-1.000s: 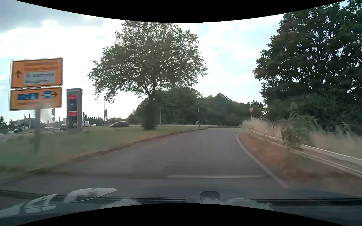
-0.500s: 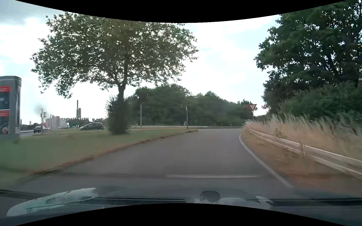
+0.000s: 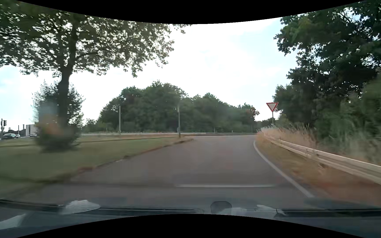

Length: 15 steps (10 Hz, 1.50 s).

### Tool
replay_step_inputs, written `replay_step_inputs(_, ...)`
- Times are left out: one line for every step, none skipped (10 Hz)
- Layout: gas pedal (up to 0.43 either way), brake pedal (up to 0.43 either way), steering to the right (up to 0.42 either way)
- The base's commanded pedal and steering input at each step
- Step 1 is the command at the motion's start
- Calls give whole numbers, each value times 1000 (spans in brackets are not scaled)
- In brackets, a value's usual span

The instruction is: Follow the waypoints while adhering to traffic rules and regulations

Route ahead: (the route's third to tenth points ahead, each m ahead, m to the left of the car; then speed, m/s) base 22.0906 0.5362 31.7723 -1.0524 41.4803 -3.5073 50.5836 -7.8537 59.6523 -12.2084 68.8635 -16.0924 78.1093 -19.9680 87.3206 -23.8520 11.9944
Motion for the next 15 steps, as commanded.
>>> replay_step_inputs(110,0,57)
replay_step_inputs(110,0,56)
replay_step_inputs(110,0,56)
replay_step_inputs(110,0,56)
replay_step_inputs(98,0,56)
replay_step_inputs(98,0,56)
replay_step_inputs(98,0,56)
replay_step_inputs(98,0,56)
replay_step_inputs(98,0,56)
replay_step_inputs(98,0,56)
replay_step_inputs(98,0,56)
replay_step_inputs(98,0,56)
replay_step_inputs(98,0,56)
replay_step_inputs(110,0,56)
replay_step_inputs(110,0,56)
